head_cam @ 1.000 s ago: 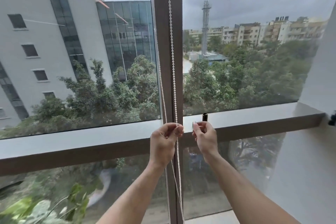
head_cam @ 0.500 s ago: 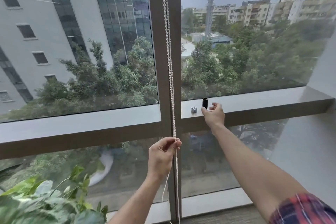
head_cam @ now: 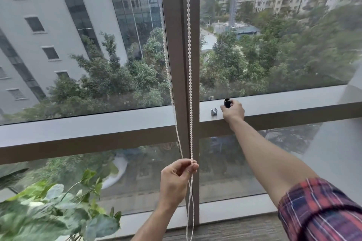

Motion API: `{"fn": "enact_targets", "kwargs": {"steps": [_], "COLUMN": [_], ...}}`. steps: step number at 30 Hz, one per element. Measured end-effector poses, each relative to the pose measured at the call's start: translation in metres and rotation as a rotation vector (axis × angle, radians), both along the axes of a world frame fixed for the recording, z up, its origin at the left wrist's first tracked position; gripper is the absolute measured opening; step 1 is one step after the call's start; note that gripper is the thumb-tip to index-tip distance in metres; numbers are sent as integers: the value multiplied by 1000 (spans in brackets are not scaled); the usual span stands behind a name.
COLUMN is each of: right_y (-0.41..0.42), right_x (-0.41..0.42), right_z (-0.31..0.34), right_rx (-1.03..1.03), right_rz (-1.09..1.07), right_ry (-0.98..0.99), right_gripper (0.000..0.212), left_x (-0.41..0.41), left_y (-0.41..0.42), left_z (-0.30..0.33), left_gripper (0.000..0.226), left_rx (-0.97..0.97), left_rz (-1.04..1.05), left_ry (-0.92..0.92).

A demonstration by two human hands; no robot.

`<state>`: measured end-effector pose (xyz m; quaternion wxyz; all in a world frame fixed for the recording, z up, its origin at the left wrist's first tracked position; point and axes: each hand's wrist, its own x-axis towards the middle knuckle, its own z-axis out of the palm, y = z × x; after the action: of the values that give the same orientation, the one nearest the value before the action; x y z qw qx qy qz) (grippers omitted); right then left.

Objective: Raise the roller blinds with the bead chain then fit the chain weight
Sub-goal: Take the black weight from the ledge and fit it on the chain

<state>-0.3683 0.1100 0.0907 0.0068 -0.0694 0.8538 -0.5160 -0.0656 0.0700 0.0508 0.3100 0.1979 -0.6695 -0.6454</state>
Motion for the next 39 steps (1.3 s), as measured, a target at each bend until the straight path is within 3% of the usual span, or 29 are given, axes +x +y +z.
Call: {"fn": "enact_targets", "kwargs": {"steps": [4,8,13,18,28,39], "right_y": [5,18,38,50,61,61], "right_x": [7,29,76,127,178,208], "right_z": [-8,-14,-21,-39,-60,-62], "right_rx": [-88,-160,-212,-246,-187,-125], "right_rz": [-34,-18,109,288,651,829], "right_ry": [56,156,237,197,101,57], "right_gripper": [20,20,20,20,25,33], "left_x": [-1,-5,-10,-7,8,22], "left_y": [0,0,0,1,-2,-11], "left_z": [-2,-7,-10,-15,-15,-11], "left_gripper": [8,10,13,21,23,16], "left_rx": [4,11,-14,-3,-290,-681], "left_rz": [-1,-18,-12,-22,21,76], "left_ry": [8,14,38,28,37,57]}}
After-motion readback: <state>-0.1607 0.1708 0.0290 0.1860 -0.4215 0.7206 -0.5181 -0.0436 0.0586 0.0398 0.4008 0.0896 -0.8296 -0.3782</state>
